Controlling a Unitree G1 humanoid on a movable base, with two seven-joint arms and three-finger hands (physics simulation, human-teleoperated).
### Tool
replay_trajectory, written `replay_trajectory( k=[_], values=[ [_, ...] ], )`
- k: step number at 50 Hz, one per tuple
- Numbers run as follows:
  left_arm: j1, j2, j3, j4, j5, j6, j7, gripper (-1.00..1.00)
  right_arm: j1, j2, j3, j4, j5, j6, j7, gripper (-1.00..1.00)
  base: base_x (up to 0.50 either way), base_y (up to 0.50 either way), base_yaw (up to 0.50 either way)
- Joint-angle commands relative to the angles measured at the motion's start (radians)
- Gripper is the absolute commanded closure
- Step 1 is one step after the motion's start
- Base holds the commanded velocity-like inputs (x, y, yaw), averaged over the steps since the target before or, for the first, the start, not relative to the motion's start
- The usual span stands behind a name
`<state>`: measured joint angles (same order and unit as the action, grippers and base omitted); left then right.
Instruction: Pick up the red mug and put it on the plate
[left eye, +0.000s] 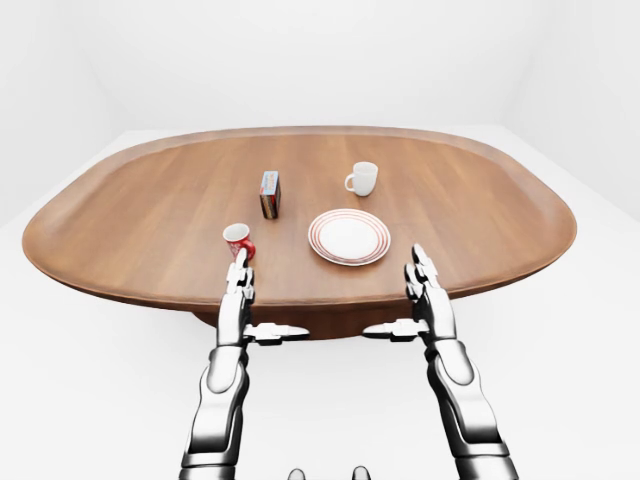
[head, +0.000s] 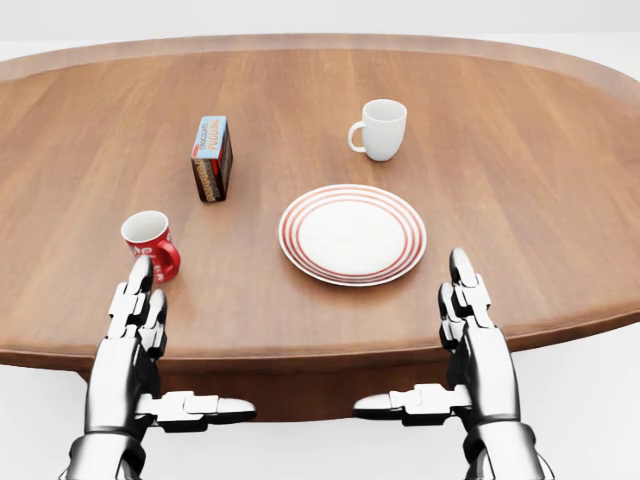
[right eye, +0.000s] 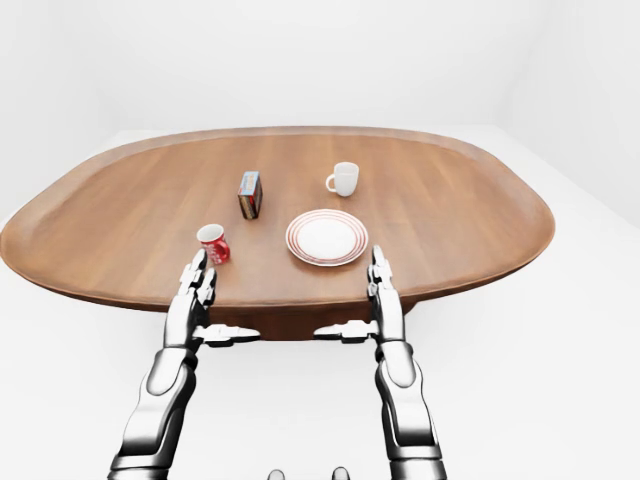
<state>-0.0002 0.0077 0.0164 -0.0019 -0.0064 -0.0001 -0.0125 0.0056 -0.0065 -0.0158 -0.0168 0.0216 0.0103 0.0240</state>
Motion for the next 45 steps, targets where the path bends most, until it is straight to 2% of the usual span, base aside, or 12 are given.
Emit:
replay_trajectory(
  k=[1, 12, 13, 15, 22, 24, 25, 28, 31, 33, 36, 45],
  values=[
    [0.004, 0.012, 0.026, -0.007, -0.010, -0.002, -0.017, -1.00, 0.017, -0.009, -0.024, -0.045, 0.042, 0.025, 0.042, -1.00, 0.00, 0.00, 0.00],
    [-0.004, 0.021, 0.046, -0.007, -0.024, 0.008, -0.020, -1.00, 0.021, -0.016, -0.045, -0.082, 0.060, 0.049, 0.041, -1.00, 0.00, 0.00, 0.00],
    [-0.012, 0.021, 0.068, -0.006, -0.082, 0.039, -0.041, -1.00, 0.020, -0.019, -0.061, -0.092, 0.073, 0.056, 0.038, -1.00, 0.00, 0.00, 0.00],
    [-0.016, 0.030, 0.079, -0.002, -0.052, 0.026, -0.003, -1.00, 0.010, -0.022, -0.075, -0.088, 0.085, 0.063, 0.032, -1.00, 0.00, 0.00, 0.00],
    [-0.024, 0.083, 0.205, -0.067, -0.153, 0.087, 0.008, -1.00, 0.012, -0.050, -0.167, -0.160, 0.144, 0.077, 0.002, -1.00, 0.00, 0.00, 0.00],
    [-0.030, 0.102, 0.230, -0.054, -0.133, 0.079, 0.029, -1.00, 0.009, -0.066, -0.192, -0.173, 0.157, 0.077, 0.007, -1.00, 0.00, 0.00, 0.00],
    [-0.039, 0.112, 0.245, -0.022, -0.105, 0.050, 0.056, -1.00, -0.001, -0.075, -0.211, -0.177, 0.177, 0.077, 0.012, -1.00, 0.00, 0.00, 0.00],
    [-0.042, 0.141, 0.324, -0.014, -0.181, 0.052, 0.067, -1.00, -0.010, -0.100, -0.287, -0.214, 0.243, 0.077, 0.002, -1.00, 0.00, 0.00, 0.00],
    [-0.042, 0.159, 0.367, -0.037, -0.254, 0.085, 0.071, -1.00, -0.001, -0.108, -0.317, -0.246, 0.267, 0.077, 0.000, -1.00, 0.00, 0.00, 0.00],
    [-0.046, 0.159, 0.388, -0.021, -0.281, 0.076, 0.092, -1.00, 0.000, -0.111, -0.327, -0.244, 0.268, 0.077, 0.002, -1.00, 0.00, 0.00, 0.00],
    [-0.055, 0.158, 0.384, 0.030, -0.261, 0.020, 0.159, -1.00, 0.005, -0.115, -0.345, -0.240, 0.292, 0.077, 0.015, -1.00, 0.00, 0.00, 0.00],
    [-0.039, 0.172, 0.400, 0.033, -0.322, 0.000, 0.198, -1.00, -0.002, -0.128, -0.370, -0.221, 0.302, 0.077, 0.001, -1.00, 0.00, 0.00, 0.00]
  ],
)
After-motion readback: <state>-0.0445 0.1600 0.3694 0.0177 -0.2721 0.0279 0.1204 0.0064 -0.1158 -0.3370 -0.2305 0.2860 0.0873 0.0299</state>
